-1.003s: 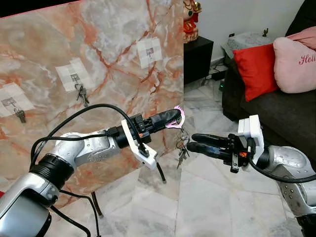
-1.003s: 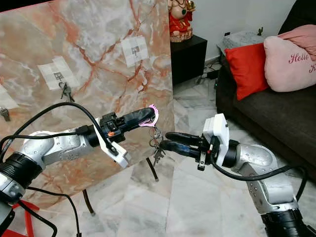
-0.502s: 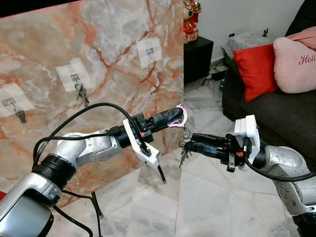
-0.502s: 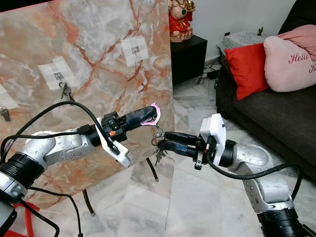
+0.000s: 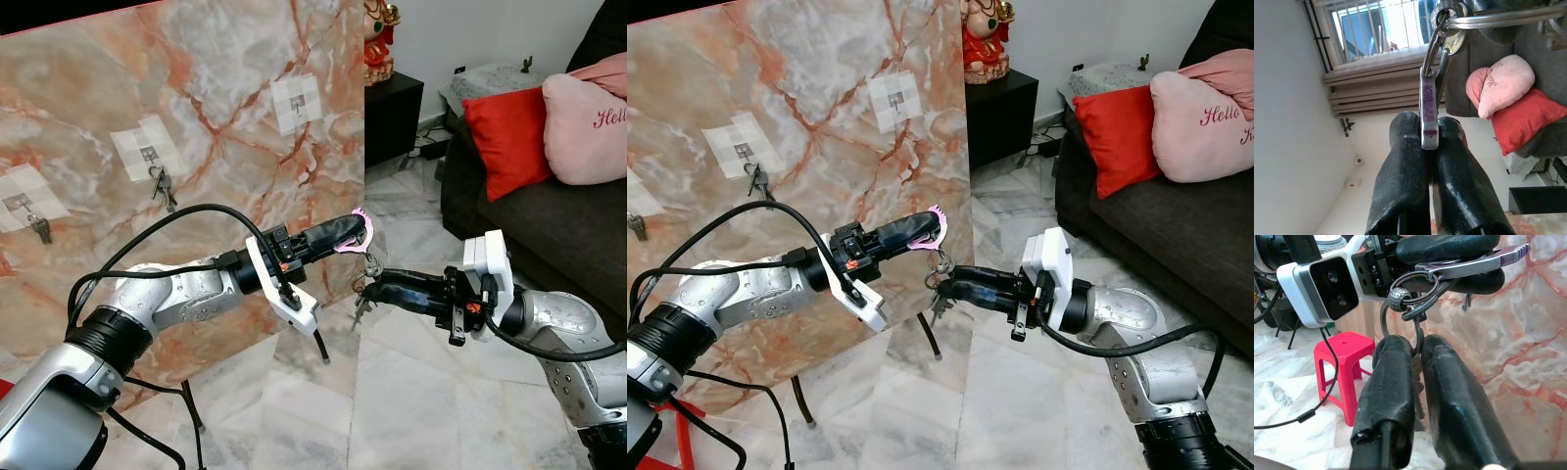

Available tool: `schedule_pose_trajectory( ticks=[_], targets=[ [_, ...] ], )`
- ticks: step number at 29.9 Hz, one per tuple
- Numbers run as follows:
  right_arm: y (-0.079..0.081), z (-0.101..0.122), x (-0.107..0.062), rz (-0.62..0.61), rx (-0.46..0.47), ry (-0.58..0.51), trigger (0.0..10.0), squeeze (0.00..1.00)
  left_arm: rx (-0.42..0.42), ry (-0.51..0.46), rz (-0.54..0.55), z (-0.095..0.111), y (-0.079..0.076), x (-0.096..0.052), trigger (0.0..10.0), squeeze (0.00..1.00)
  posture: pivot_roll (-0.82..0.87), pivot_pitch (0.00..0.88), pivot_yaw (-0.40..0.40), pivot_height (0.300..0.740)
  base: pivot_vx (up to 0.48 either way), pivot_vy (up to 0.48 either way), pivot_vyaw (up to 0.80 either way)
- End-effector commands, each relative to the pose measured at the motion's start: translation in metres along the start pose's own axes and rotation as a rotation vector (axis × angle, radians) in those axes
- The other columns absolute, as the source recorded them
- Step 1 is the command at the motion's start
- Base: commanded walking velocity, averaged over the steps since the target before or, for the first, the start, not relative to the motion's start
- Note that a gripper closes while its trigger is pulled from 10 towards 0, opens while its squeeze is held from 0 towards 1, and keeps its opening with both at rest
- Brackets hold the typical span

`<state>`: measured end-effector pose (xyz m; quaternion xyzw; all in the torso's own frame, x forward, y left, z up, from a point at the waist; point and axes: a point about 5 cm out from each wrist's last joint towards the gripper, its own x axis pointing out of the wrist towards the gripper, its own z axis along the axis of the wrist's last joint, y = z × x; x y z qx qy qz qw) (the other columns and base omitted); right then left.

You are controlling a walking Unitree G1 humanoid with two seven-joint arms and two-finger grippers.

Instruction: Hang keys on a hook

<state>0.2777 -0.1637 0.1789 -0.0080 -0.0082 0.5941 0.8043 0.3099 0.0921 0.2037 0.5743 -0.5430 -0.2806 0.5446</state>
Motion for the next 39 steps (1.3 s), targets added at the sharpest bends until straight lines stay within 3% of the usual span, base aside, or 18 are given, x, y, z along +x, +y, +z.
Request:
schedule_pose_trajectory(
  ticks=[1, 31, 32, 39],
  targets=[
    [0.002, 0.0025, 0.0038, 0.025, 0.004, -0.021, 0.0, 0.0, -0.004, 0.019, 0.02, -0.0029, 0.0048, -0.0018, 10.0, 0.0, 0.06, 0.017, 0.083, 0.74, 0.0, 0.0, 0.0],
    [0.0037, 0.0013, 0.0076, 0.02, 0.027, -0.048, 0.0, 0.0, -0.068, 0.041, -0.003, -0.0021, 0.0001, -0.0016, 10.0, 0.0, 0.06, 0.018, 0.086, 0.74, 0.0, 0.0, 0.0],
    [0.0044, 0.0015, 0.0084, 0.025, 0.029, -0.049, 0.0, 0.0, -0.082, 0.044, 0.001, -0.0021, 0.0001, -0.0019, 10.0, 1.0, 0.06, 0.018, 0.086, 0.74, 0.0, 0.0, 0.0],
    [0.0054, 0.0032, 0.0104, 0.031, 0.031, -0.061, 0.0, 0.0, -0.148, 0.069, -0.003, -0.0023, -0.0034, -0.0051, 10.0, 1.0, 0.06, 0.019, 0.086, 0.74, 0.0, 0.0, 0.0]
  ],
)
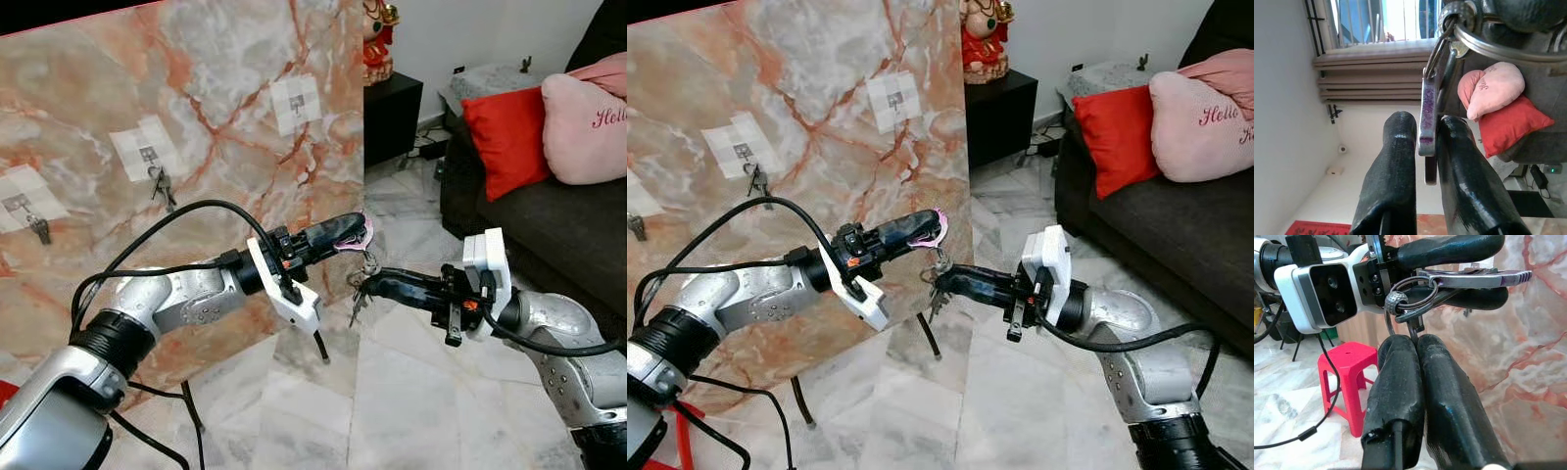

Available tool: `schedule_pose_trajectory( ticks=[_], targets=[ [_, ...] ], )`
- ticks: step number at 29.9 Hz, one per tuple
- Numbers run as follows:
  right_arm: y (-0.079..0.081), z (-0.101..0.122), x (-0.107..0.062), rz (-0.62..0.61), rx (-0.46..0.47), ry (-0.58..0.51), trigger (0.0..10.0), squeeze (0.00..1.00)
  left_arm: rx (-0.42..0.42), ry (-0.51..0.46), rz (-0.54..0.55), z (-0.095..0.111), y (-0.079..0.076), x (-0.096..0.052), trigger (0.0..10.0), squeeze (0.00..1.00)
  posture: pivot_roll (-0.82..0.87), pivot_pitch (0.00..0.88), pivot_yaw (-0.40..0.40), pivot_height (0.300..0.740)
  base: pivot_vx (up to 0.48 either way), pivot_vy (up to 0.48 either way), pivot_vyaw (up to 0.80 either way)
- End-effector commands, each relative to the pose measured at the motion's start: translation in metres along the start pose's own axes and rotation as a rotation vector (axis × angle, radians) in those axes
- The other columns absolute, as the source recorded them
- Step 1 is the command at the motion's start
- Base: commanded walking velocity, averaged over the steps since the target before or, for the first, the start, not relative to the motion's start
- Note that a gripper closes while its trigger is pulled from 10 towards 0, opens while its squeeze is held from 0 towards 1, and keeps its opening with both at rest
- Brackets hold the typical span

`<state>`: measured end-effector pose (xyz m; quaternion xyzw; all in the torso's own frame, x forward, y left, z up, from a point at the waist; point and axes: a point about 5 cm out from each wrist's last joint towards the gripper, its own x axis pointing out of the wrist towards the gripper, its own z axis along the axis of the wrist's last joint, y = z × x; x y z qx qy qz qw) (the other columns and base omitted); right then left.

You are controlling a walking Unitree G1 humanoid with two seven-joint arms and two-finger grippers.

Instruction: Hang keys on a hook

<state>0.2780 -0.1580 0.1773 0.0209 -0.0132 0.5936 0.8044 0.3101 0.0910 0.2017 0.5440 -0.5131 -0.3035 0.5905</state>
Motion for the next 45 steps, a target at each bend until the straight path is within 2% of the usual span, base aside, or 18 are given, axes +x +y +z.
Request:
schedule_pose_trajectory(
  ticks=[1, 9, 15, 16, 20, 23, 24, 25, 27, 30, 32, 33, 34, 36, 39, 41, 42, 45],
  targets=[
    [0.005, 0.005, 0.005, 0.034, -0.008, -0.02, 0.0, 0.0, -0.021, 0.031, -0.005, -0.003, -0.001, -0.006, 10.0, 1.0, 0.06, 0.019, 0.086, 0.74, 0.0, 0.0, 0.0],
    [0.012, 0.007, 0.011, 0.054, 0.024, -0.073, 0.0, 0.0, -0.08, 0.076, -0.071, -0.006, -0.012, -0.012, 10.0, 1.0, 0.06, 0.019, 0.087, 0.74, 0.0, 0.0, 0.0],
    [0.013, 0.005, 0.015, 0.011, 0.055, -0.124, 0.0, 0.0, -0.192, 0.215, -0.127, -0.014, -0.031, -0.027, 10.0, 1.0, 0.06, 0.021, 0.088, 0.74, 0.0, 0.0, 0.0],
    [0.012, 0.004, 0.015, -0.016, 0.06, -0.136, 0.0, 0.0, -0.23, 0.261, -0.123, -0.017, -0.035, -0.032, 10.0, 0.0, 0.06, 0.021, 0.09, 0.74, 0.0, 0.0, 0.0],
    [0.003, 0.006, 0.019, -0.158, 0.089, -0.221, 0.0, 0.0, -0.444, 0.535, -0.034, -0.03, -0.053, -0.058, 10.0, 0.0, 0.06, 0.022, 0.093, 0.74, 0.0, 0.0, 0.0],
    [0.003, 0.006, 0.021, -0.2, 0.125, -0.268, 0.0, 0.0, -0.516, 0.656, 0.002, -0.034, -0.061, -0.071, 10.0, 0.0, 0.05, 0.023, 0.094, 0.74, 0.0, 0.0, 0.0],
    [0.002, 0.005, 0.022, -0.245, 0.166, -0.31, 0.0, 0.0, -0.592, 0.768, 0.042, -0.036, -0.07, -0.085, 10.0, 0.0, 0.06, 0.023, 0.095, 0.74, 0.0, 0.0, 0.0],
    [0.002, 0.005, 0.022, -0.245, 0.166, -0.31, 0.0, 0.0, -0.592, 0.768, 0.042, -0.036, -0.07, -0.085, 10.0, 0.0, 0.06, 0.023, 0.095, 0.74, 0.0, 0.0, 0.0],
    [0.0, 0.002, 0.023, -0.301, 0.204, -0.362, 0.0, 0.0, -0.66, 0.939, 0.045, -0.038, -0.085, -0.108, 10.0, 0.0, 0.05, 0.022, 0.092, 0.74, 0.0, 0.0, 0.0],
    [-0.004, 0.0, 0.024, -0.378, 0.23, -0.396, 0.0, 0.0, -0.726, 1.074, 0.049, -0.037, -0.097, -0.128, 10.0, 0.0, 0.06, 0.021, 0.09, 0.74, 0.0, 0.0, 0.0],
    [-0.008, -0.003, 0.025, -0.444, 0.24, -0.413, 0.0, 0.0, -0.806, 1.209, 0.076, -0.034, -0.107, -0.146, 10.0, 0.0, 0.05, 0.018, 0.089, 0.74, 0.0, 0.0, 0.0],
    [-0.01, -0.009, 0.028, -0.513, 0.251, -0.408, 0.0, 0.0, -0.909, 1.322, 0.136, -0.029, -0.116, -0.163, 10.0, 0.0, 0.05, 0.017, 0.086, 0.74, 0.0, 0.0, 0.0],
    [-0.011, -0.011, 0.029, -0.533, 0.26, -0.406, 0.0, 0.0, -0.945, 1.357, 0.154, -0.026, -0.119, -0.169, 10.0, 0.0, 0.05, 0.017, 0.086, 0.74, 0.0, 0.0, 0.0],
    [-0.019, -0.023, 0.029, -0.678, 0.244, -0.355, 0.0, 0.0, -1.015, 1.498, 0.145, -0.012, -0.133, -0.193, 10.0, 0.0, 0.05, 0.014, 0.082, 0.74, 0.0, 0.0, 0.0],
    [-0.028, -0.037, 0.023, -0.814, 0.233, -0.291, 0.0, 0.0, -1.06, 1.589, 0.137, 0.0, -0.142, -0.209, 10.0, 0.0, 0.05, 0.012, 0.079, 0.74, 0.0, 0.0, 0.0],
    [-0.044, -0.057, 0.007, -1.054, 0.258, -0.19, 0.0, 0.0, -1.08, 1.642, 0.122, 0.009, -0.148, -0.219, 10.0, 0.0, 0.05, 0.009, 0.075, 0.74, 0.0, 0.0, 0.0],
    [-0.044, -0.057, 0.007, -1.054, 0.258, -0.19, 0.0, 0.0, -1.08, 1.642, 0.122, 0.009, -0.148, -0.219, 10.0, 0.0, 0.05, 0.009, 0.075, 0.74, 0.0, 0.0, 0.0],
    [-0.054, -0.087, -0.016, -1.342, 0.198, 0.072, 0.0, 0.0, -1.112, 1.679, 0.116, 0.019, -0.154, -0.226, 10.0, 0.0, 0.04, 0.01, 0.068, 0.74, 0.0, 0.0, 0.0]
  ],
)
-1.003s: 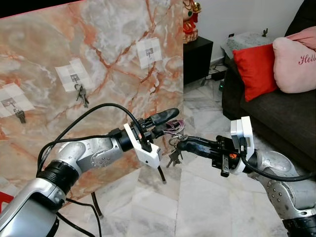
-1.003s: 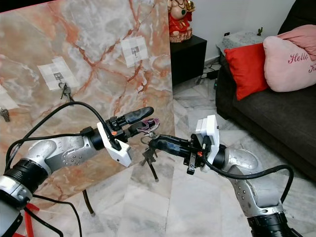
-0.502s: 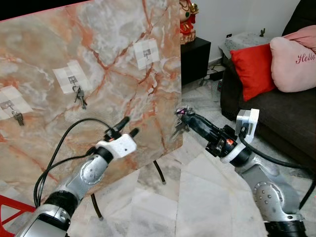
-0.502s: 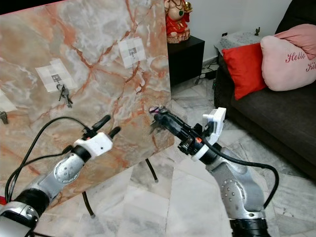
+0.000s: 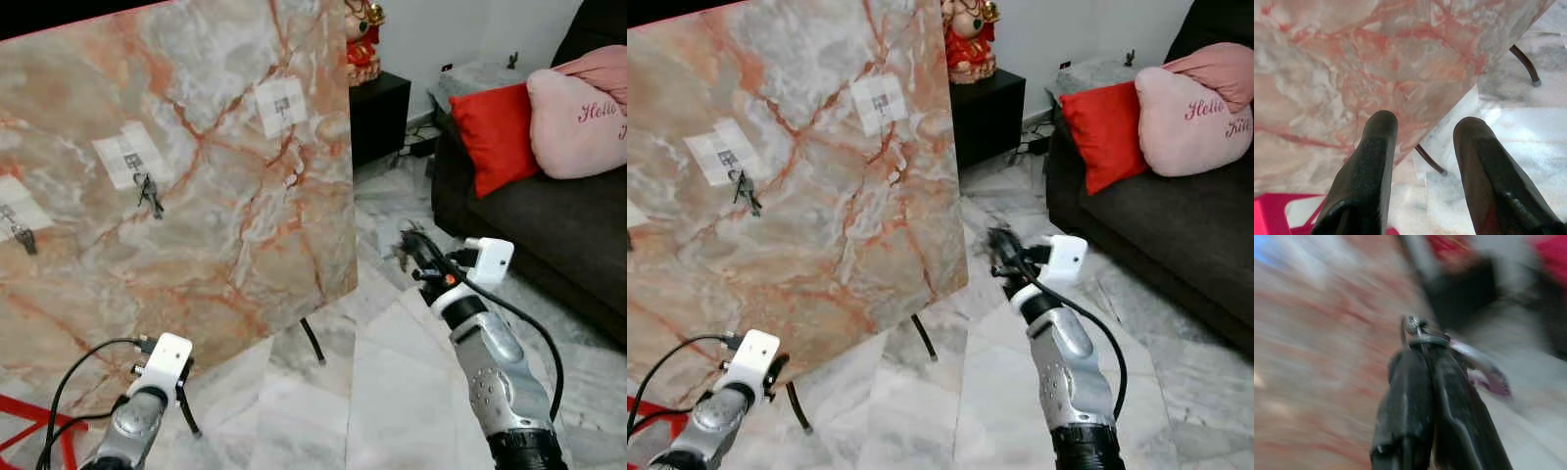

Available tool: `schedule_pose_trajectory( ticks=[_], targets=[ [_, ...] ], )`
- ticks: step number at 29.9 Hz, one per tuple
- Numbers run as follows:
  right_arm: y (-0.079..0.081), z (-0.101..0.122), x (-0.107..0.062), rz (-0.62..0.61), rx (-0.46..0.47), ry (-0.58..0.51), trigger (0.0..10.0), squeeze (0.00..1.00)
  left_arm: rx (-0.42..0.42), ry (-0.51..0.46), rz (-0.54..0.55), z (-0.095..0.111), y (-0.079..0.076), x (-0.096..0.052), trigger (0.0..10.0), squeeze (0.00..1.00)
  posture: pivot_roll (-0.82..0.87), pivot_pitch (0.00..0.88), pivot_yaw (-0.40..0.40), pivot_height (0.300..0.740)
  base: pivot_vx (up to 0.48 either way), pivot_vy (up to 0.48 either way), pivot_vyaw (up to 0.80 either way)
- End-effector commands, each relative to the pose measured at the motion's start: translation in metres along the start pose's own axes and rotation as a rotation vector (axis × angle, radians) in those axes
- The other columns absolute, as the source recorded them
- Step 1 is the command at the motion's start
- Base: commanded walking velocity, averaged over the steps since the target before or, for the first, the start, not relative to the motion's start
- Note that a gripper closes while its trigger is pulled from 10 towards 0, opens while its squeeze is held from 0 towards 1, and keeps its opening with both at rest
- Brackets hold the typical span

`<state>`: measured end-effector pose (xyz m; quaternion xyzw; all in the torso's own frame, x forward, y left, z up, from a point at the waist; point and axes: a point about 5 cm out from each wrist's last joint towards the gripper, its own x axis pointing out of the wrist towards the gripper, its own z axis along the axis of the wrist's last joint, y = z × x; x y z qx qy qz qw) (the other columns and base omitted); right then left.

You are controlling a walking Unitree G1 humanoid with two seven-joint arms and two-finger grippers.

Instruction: Hang keys on a hook

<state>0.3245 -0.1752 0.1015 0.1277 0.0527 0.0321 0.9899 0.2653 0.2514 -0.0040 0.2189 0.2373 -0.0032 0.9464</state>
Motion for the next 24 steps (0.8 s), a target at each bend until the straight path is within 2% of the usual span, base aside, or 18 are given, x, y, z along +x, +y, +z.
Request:
schedule_pose_trajectory(
  ticks=[1, 2, 3, 4, 5, 6, 8, 10, 11, 16, 18, 24],
  targets=[
    [-0.013, -0.01, 0.001, -0.147, -0.09, 0.047, 0.0, 0.0, -0.036, 0.045, 0.01, -0.01, 0.003, -0.003, 10.0, 0.0, 0.04, 0.01, 0.068, 0.74, 0.0, 0.0, 0.0],
    [-0.021, -0.022, 0.0, -0.217, -0.123, 0.11, 1.5, 0.0, -0.048, 0.058, 0.01, -0.013, 0.001, -0.004, 10.0, 0.0, 0.04, 0.013, 0.067, 0.74, 0.0, 0.0, 0.0],
    [-0.027, -0.035, -0.002, -0.27, -0.146, 0.174, 5.2, 0.0, -0.058, 0.072, 0.009, -0.015, 0.0, -0.005, 10.0, 0.0, 0.05, 0.011, 0.062, 0.74, 0.0, 0.0, 0.0],
    [-0.03, -0.042, -0.003, -0.301, -0.159, 0.214, 5.2, 0.0, -0.064, 0.081, 0.009, -0.017, -0.001, -0.005, 10.0, 0.0, 0.05, 0.01, 0.061, 0.74, 0.0, 0.0, 0.0],
    [-0.033, -0.056, -0.006, -0.321, -0.135, 0.255, 10.0, 0.0, -0.059, 0.094, 0.008, -0.02, -0.005, -0.007, 10.0, 0.0, 0.05, 0.011, 0.06, 0.74, 0.0, 0.0, 0.0],
    [-0.033, -0.056, -0.006, -0.321, -0.135, 0.255, 10.0, 0.0, -0.059, 0.094, 0.008, -0.02, -0.005, -0.007, 10.0, 0.0, 0.05, 0.011, 0.06, 0.74, 0.0, 0.0, 0.0],
    [-0.034, -0.071, -0.011, -0.335, -0.112, 0.269, 10.0, 0.0, -0.067, 0.108, 0.0, -0.023, -0.009, -0.008, 10.0, 0.0, 0.05, 0.017, 0.063, 0.74, 0.0, 0.0, 0.0],
    [-0.039, -0.079, -0.015, -0.369, -0.136, 0.29, 10.0, 0.0, -0.07, 0.109, -0.006, -0.024, -0.011, -0.008, 10.0, 0.0, 0.05, 0.017, 0.063, 0.74, 0.0, 0.0, 0.0],
    [-0.046, -0.087, -0.022, -0.416, -0.138, 0.322, 10.0, 0.0, -0.071, 0.111, -0.008, -0.024, -0.012, -0.009, 10.0, 0.0, 0.05, 0.019, 0.061, 0.74, 0.0, 0.0, 0.0],
    [-0.059, -0.113, -0.044, -0.484, -0.087, 0.433, 10.0, 0.0, -0.067, 0.122, -0.005, -0.027, -0.013, -0.01, 10.0, 0.0, 0.05, 0.02, 0.061, 0.74, 0.0, 0.0, 0.0],
    [-0.066, -0.13, -0.061, -0.521, -0.101, 0.518, 10.0, 0.0, -0.069, 0.132, -0.002, -0.029, -0.014, -0.011, 10.0, 0.0, 0.05, 0.02, 0.063, 0.74, 0.0, 0.0, 0.0],
    [-0.062, -0.157, -0.085, -0.512, -0.07, 0.622, 10.0, 0.0, -0.073, 0.146, -0.012, -0.033, -0.017, -0.013, 10.0, 0.0, 0.05, 0.022, 0.063, 0.74, 0.0, 0.0, 0.0]
  ],
)
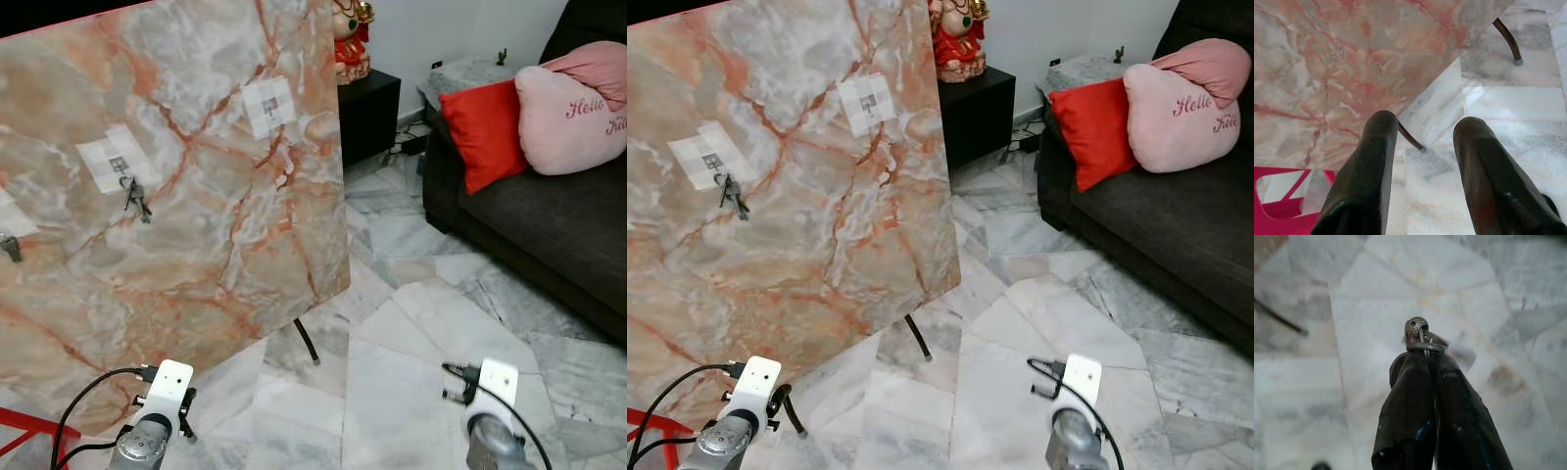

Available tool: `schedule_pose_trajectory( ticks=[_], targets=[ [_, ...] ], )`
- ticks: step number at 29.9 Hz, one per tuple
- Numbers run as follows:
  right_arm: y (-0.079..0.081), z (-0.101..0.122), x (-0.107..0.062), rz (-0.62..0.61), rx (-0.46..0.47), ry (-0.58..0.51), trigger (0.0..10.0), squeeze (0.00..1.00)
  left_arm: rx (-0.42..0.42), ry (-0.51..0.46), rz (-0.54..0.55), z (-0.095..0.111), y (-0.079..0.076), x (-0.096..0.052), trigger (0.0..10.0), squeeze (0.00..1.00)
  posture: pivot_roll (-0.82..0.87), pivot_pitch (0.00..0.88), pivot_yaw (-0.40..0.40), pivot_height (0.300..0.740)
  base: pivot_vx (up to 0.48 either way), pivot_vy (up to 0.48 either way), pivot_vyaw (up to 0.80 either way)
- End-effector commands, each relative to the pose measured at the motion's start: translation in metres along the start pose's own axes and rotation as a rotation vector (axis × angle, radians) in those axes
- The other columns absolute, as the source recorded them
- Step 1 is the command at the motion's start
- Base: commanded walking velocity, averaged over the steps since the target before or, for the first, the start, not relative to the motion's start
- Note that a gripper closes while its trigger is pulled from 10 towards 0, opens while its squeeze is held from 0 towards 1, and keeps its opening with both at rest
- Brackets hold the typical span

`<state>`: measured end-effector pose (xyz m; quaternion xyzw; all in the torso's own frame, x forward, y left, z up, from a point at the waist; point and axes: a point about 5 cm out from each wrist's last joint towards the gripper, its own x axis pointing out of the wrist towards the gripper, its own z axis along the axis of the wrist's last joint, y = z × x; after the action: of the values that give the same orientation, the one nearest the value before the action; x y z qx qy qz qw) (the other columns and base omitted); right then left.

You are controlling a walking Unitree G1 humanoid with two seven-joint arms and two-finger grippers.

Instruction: Hang keys on a hook

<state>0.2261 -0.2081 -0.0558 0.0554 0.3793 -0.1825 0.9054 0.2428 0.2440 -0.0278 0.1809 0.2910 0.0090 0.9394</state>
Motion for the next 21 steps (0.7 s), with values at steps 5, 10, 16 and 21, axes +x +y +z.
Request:
schedule_pose_trajectory(
  ticks=[5, 10, 16, 21],
  targets=[
    [-0.001, -0.036, -0.008, 0.034, -0.002, 0.095, 10.0, 0.0, -0.008, 0.069, -0.02, -0.014, -0.005, -0.004, 10.0, 0.0, 0.05, 0.026, 0.06, 0.74, 0.0, 0.0, 0.0],
    [-0.009, -0.062, -0.016, 0.041, -0.006, 0.168, 10.0, 0.0, -0.067, 0.142, -0.029, -0.027, -0.017, -0.008, 10.0, 0.0, 0.05, 0.027, 0.062, 0.74, 0.0, 0.0, 0.0],
    [-0.02, -0.073, -0.02, 0.019, 0.005, 0.179, 10.0, 0.0, -0.106, 0.251, -0.091, -0.046, -0.032, -0.016, 10.0, 0.0, 0.04, 0.018, 0.07, 0.74, 0.0, 0.0, 0.0],
    [-0.021, -0.065, -0.017, 0.04, -0.027, 0.141, 10.0, 0.0, -0.123, 0.294, -0.086, -0.058, -0.04, -0.023, 10.0, 0.0, 0.01, 0.0, 0.054, 0.74, 0.0, 0.0, 0.0]
  ],
)
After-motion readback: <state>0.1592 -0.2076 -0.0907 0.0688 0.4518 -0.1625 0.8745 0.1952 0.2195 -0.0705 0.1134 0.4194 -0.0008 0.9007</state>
